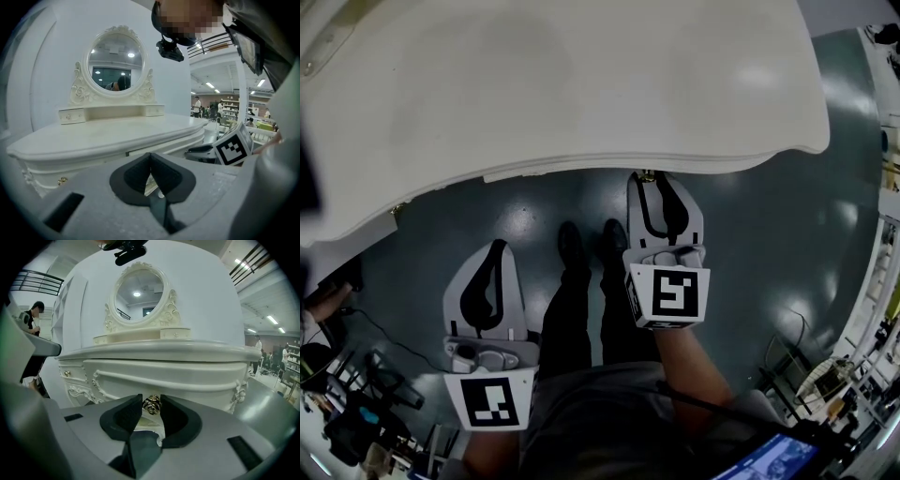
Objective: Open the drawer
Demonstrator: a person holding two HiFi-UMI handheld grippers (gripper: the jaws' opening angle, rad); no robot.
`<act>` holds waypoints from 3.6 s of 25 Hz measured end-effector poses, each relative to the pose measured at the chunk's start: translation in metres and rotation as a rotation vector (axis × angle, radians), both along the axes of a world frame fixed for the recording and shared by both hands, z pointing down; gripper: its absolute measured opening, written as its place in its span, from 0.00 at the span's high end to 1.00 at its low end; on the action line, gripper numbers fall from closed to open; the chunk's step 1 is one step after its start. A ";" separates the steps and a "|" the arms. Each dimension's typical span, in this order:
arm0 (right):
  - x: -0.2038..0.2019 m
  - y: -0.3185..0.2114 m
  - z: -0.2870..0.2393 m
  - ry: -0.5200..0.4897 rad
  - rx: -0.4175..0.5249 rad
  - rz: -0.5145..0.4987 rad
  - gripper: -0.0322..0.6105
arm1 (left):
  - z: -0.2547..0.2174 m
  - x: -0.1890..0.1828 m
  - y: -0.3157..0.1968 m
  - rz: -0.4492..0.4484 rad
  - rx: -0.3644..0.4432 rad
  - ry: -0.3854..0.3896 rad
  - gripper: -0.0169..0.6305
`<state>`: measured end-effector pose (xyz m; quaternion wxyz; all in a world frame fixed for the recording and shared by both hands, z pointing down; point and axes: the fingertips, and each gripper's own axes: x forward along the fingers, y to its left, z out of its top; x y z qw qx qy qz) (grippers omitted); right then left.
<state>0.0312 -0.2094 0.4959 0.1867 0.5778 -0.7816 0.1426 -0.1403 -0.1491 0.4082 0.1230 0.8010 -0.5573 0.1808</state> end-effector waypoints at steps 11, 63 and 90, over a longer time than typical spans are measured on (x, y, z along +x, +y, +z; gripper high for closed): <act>0.005 0.027 0.005 -0.010 -0.019 0.044 0.76 | -0.009 0.008 0.014 0.049 0.025 0.009 0.95; 0.014 0.147 0.015 -0.014 -0.044 0.102 0.76 | -0.036 0.053 0.114 0.223 0.105 -0.009 0.95; 0.017 0.169 0.016 -0.023 -0.034 0.077 0.76 | -0.043 0.059 0.150 0.229 0.132 -0.022 0.95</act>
